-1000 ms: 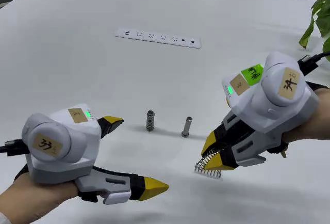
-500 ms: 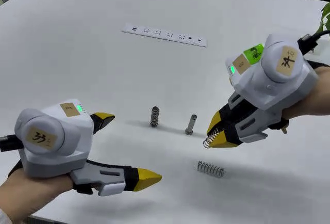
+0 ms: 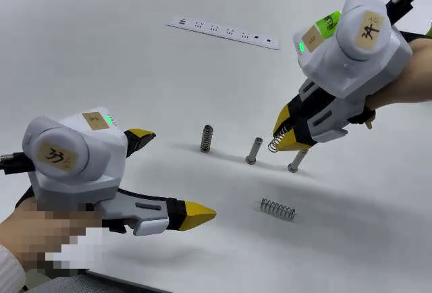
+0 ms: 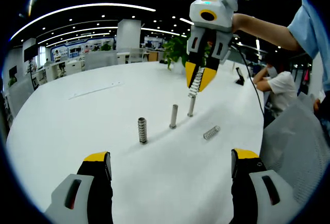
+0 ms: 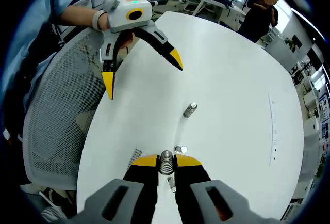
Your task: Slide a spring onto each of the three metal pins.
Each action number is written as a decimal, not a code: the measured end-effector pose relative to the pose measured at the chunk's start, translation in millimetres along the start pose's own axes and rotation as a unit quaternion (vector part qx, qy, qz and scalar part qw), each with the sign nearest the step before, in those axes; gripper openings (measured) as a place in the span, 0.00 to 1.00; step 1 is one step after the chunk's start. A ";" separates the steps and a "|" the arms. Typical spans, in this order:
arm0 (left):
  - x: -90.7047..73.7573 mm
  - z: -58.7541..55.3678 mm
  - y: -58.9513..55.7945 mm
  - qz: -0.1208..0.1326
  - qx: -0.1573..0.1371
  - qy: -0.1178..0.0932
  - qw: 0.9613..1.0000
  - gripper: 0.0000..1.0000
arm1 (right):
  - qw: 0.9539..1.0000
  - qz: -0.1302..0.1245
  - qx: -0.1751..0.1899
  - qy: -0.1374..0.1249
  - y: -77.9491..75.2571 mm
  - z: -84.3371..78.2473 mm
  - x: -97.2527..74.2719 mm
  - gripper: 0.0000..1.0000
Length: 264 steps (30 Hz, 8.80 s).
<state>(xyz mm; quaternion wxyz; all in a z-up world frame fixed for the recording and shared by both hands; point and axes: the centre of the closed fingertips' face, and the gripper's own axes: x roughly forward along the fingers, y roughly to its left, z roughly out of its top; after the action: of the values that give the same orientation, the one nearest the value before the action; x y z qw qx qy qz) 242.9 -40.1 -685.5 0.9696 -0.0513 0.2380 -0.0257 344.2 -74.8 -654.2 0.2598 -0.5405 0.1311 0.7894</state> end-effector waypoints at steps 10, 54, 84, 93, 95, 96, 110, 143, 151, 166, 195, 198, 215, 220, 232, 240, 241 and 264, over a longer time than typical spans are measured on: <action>0.8 -0.4 -3.4 -0.004 -0.002 0.002 1.000 0.98 | 0.999 -0.001 -0.029 0.029 -14.0 -2.5 7.2 0.12; 2.8 -4.8 -3.2 -0.010 -0.014 0.005 1.000 0.97 | 0.996 0.029 -0.050 0.060 -24.4 -7.6 32.2 0.12; 2.9 -8.1 -4.8 -0.017 -0.018 0.008 1.000 0.96 | 0.995 0.033 -0.060 0.072 -23.7 -10.0 40.8 0.12; 2.7 -8.0 -3.7 -0.017 -0.019 0.007 1.000 0.96 | 0.994 0.037 -0.062 0.085 -23.9 -14.5 51.7 0.12; 2.7 -8.1 -3.4 -0.016 -0.019 0.007 1.000 0.96 | 0.993 0.038 -0.063 0.088 -23.9 -15.4 54.8 0.12; 2.6 -8.1 -3.1 -0.016 -0.019 0.007 1.000 0.95 | 0.993 0.038 -0.063 0.089 -24.3 -15.6 56.1 0.12; 3.0 -7.9 -1.3 -0.014 -0.023 0.005 1.000 0.95 | 0.993 0.044 -0.059 0.098 -22.8 -27.1 77.9 0.13; 3.9 -8.2 -4.3 -0.018 -0.025 0.007 1.000 0.95 | 0.993 0.042 -0.048 0.095 -20.3 -28.8 84.8 0.16; 3.8 -8.1 -5.1 -0.020 -0.025 0.007 0.999 0.95 | 0.994 0.032 -0.053 0.090 -24.4 -27.4 84.4 0.39; 3.4 -7.2 -3.7 -0.022 -0.022 0.007 0.999 0.95 | 1.000 0.004 -0.015 0.020 -21.9 -6.3 78.9 0.84; 6.1 3.8 -3.9 -0.038 0.001 0.020 0.999 0.95 | 0.986 -0.073 0.119 -0.094 -2.3 -26.7 40.5 0.98; 6.7 3.1 -4.6 -0.039 0.004 0.024 0.999 0.95 | 0.982 -0.080 0.133 -0.105 2.3 -31.6 35.6 0.98; 6.3 0.9 1.3 -0.039 0.013 0.035 0.999 0.94 | 0.959 -0.132 0.207 -0.139 23.7 -66.4 9.1 0.97; 6.2 0.9 0.3 -0.041 0.018 0.040 0.998 0.94 | 0.952 -0.142 0.227 -0.148 34.2 -74.8 5.1 0.97; 10.0 -3.1 -6.9 -0.048 0.024 0.050 0.997 0.94 | 0.941 -0.152 0.256 -0.158 60.5 -88.2 3.3 0.97; 12.7 -6.8 -10.1 -0.053 0.026 0.057 0.997 0.94 | 0.936 -0.159 0.269 -0.161 70.9 -93.5 3.0 0.97; 13.2 -6.9 -10.6 -0.054 0.027 0.057 0.997 0.94 | 0.936 -0.159 0.269 -0.161 71.4 -94.1 2.9 0.97; 41.8 -5.7 -42.5 -0.114 0.095 0.083 0.985 0.78 | 0.934 -0.160 0.276 -0.163 81.4 -94.9 -0.5 0.96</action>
<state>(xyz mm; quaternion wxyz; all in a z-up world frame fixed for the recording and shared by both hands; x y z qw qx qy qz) 276.2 -86.0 -705.0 0.9375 0.0167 0.3070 -0.1631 373.9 -188.8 -696.0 0.5391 -0.3253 0.2117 0.7475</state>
